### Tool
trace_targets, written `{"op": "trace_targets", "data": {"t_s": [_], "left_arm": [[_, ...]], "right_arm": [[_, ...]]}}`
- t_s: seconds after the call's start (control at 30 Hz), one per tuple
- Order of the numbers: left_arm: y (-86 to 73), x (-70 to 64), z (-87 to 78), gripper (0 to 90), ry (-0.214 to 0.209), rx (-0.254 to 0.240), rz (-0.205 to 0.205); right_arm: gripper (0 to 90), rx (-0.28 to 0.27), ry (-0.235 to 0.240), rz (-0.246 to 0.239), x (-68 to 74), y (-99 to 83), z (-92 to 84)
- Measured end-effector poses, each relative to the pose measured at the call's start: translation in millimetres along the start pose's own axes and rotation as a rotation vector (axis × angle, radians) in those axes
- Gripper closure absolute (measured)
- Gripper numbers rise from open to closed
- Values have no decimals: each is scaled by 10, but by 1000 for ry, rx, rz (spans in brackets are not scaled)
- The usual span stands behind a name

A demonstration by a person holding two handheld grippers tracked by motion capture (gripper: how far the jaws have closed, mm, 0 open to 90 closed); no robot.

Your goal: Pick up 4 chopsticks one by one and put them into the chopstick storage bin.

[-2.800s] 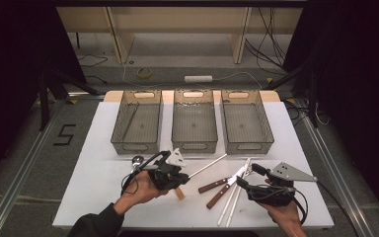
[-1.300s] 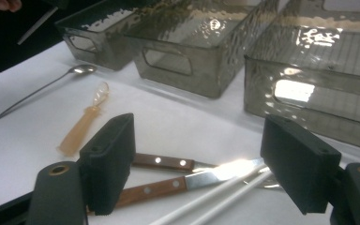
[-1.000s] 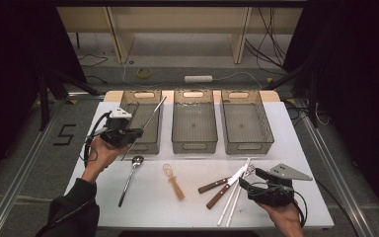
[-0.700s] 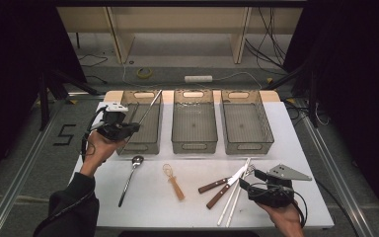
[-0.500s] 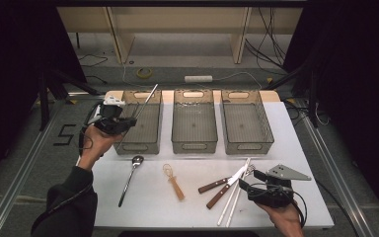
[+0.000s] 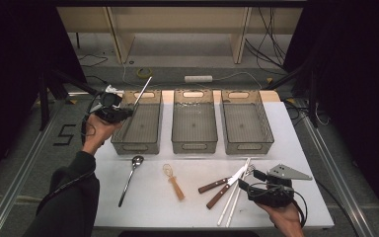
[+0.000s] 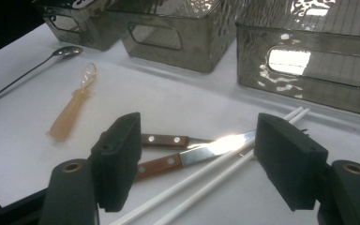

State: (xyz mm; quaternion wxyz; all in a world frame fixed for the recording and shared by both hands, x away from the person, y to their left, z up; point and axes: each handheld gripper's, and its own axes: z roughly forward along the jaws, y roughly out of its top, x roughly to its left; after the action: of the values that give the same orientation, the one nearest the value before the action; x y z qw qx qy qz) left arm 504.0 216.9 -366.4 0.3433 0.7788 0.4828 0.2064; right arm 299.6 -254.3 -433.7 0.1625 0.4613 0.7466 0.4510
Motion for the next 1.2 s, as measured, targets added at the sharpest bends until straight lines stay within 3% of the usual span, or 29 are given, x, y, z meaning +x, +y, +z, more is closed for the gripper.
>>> {"op": "trace_targets", "data": {"t_s": [0.23,0.43,1.2], "left_arm": [[-44,84,221,852,21,18,-36],[-108,117,339,852,12,18,-62],[-294,79,618,850,7,90,-56]], "right_arm": [[307,-9,1,5,-7,1,-9],[305,-12,12,-2,-6,2,-7],[291,-18,26,-4,6,7,-12]]}}
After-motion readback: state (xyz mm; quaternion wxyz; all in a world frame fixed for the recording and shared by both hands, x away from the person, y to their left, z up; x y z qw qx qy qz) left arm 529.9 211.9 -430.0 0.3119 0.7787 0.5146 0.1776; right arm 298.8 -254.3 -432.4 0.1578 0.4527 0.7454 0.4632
